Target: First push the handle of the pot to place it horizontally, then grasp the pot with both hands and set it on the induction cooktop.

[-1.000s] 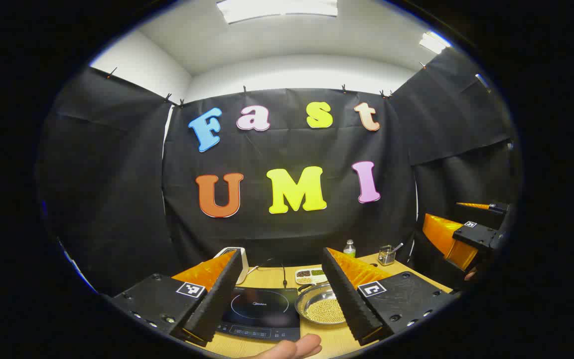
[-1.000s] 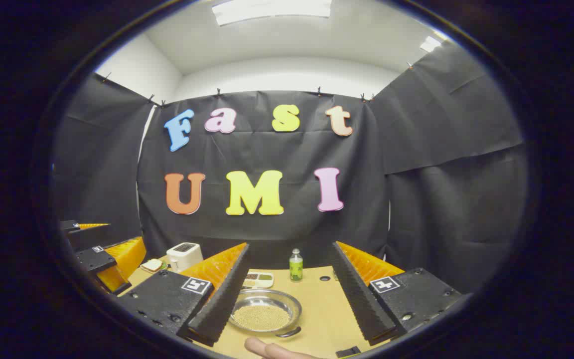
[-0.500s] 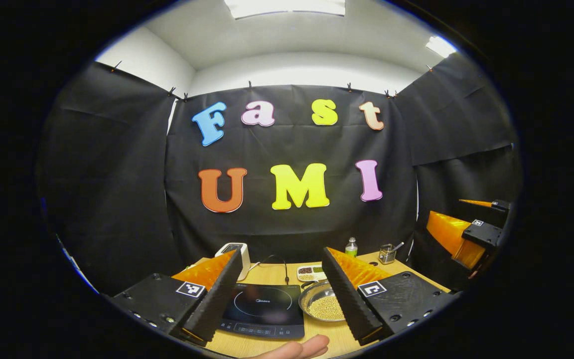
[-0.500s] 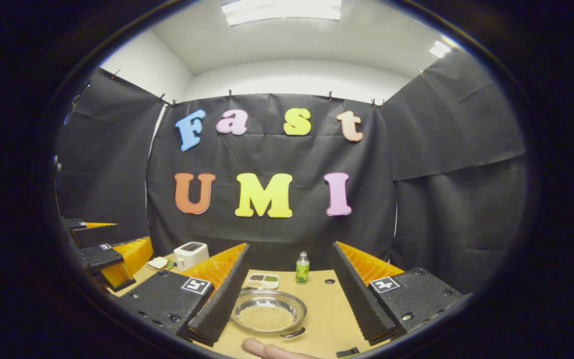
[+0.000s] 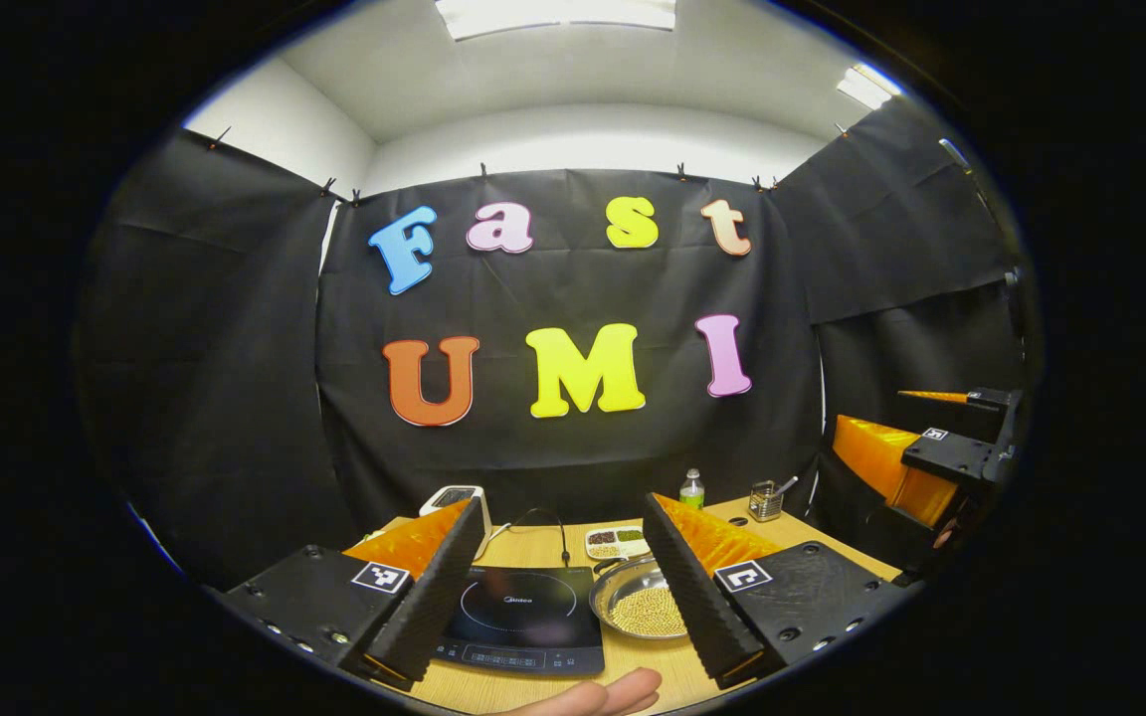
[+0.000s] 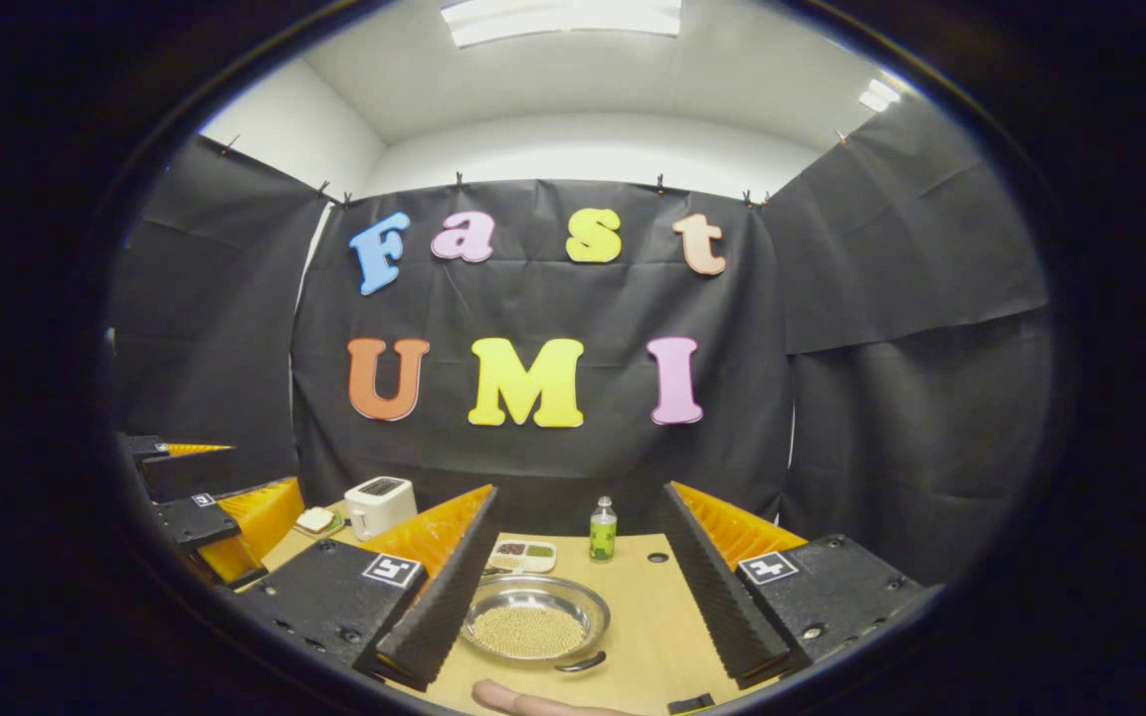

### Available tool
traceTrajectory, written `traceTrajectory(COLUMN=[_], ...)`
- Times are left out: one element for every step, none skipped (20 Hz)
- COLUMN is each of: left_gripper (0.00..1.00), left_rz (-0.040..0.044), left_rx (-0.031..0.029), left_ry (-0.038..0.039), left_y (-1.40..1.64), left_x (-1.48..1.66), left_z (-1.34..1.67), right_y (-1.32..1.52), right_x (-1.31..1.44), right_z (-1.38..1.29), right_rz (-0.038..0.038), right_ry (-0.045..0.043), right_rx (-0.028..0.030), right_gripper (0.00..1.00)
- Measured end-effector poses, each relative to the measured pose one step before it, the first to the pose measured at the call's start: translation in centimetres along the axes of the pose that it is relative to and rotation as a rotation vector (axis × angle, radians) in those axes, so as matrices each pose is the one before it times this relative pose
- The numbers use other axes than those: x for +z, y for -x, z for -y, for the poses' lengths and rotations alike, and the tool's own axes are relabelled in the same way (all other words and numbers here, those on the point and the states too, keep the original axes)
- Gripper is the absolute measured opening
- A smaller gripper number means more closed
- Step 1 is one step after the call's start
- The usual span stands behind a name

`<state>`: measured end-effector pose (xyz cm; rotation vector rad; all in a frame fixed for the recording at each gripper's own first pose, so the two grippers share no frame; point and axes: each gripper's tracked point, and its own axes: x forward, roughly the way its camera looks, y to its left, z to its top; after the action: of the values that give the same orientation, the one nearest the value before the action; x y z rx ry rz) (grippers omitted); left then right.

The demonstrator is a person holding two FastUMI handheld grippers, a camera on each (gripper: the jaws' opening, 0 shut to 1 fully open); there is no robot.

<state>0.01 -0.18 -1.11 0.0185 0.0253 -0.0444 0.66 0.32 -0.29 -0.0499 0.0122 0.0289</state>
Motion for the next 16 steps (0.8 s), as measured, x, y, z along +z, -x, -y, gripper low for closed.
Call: traceTrajectory(left_gripper=[0.96, 0.96, 0.95, 0.95, 0.95, 0.95, 0.95, 0.95, 0.96, 0.96, 0.95, 0.95, 0.95, 0.95, 0.95, 0.95], left_rz=[-0.01010, -0.00775, -0.00021, 0.00474, 0.00903, 0.00854, 0.00571, 0.00143, 0.00009, 0.00132, 0.00385, 0.00544, 0.00354, -0.00057, -0.00296, -0.00047], left_rx=[-0.00457, -0.00453, -0.00118, 0.00184, 0.00034, 0.00211, 0.00159, -0.00282, -0.00744, -0.00915, -0.00528, 0.00216, 0.00748, 0.00753, 0.00360, -0.00010], left_ry=[0.00260, 0.00170, -0.00046, -0.00128, -0.00359, -0.00534, -0.00280, 0.00343, 0.00771, 0.00792, 0.00236, -0.00514, -0.00966, -0.00901, -0.00595, -0.00374], left_y=[0.034, -0.023, 0.027, 0.018, 0.175, 0.102, 0.193, 0.121, 0.182, 0.185, 0.189, 0.042, 0.119, 0.039, 0.026, 0.015], left_x=[-0.240, -0.265, 0.076, 0.099, 0.251, 0.184, 0.124, -0.097, 0.009, 0.018, 0.141, 0.080, 0.032, -0.114, -0.214, -0.050], left_z=[0.113, 0.135, -0.035, -0.019, -0.032, 0.009, 0.005, 0.004, 0.189, 0.296, 0.078, -0.212, -0.225, -0.227, -0.072, 0.071], right_y=[-0.494, -0.399, -0.538, -0.546, -0.647, -0.650, -0.653, -0.658, -0.598, -0.584, -0.550, -0.582, -0.416, -0.547, -0.463, -0.560], right_x=[-0.469, -0.538, -0.410, -0.514, -0.562, -0.749, -0.484, -0.588, -0.632, -0.666, -0.693, -0.803, -0.570, -0.922, -0.685, -0.810], right_z=[-0.049, -0.154, 0.049, -0.246, -0.263, 0.101, -0.113, -0.143, -0.073, -0.196, -0.111, -0.279, -0.271, -0.038, 0.230, 0.126], right_rz=[-0.01048, -0.01229, -0.01256, -0.01460, -0.02804, -0.02182, -0.02004, -0.02180, -0.02801, -0.02399, -0.03161, -0.02791, -0.02803, -0.03432, -0.02897, -0.02811], right_ry=[0.00995, 0.00345, -0.00463, -0.00680, -0.00576, -0.01211, -0.01298, -0.00791, -0.00559, -0.00474, -0.00080, -0.00583, -0.00947, 0.00432, 0.00108, 0.00344], right_rx=[0.00843, 0.00727, 0.00863, 0.01989, 0.01772, 0.01012, 0.01696, 0.00878, 0.01039, 0.01169, 0.00957, 0.01905, 0.01169, 0.00831, -0.00787, -0.00436], right_gripper=[0.96, 0.96, 1.00, 1.00, 0.96, 0.95, 0.91, 0.87, 0.83, 0.77, 0.65, 0.58, 0.39, 0.27, 0.07, 0.00])
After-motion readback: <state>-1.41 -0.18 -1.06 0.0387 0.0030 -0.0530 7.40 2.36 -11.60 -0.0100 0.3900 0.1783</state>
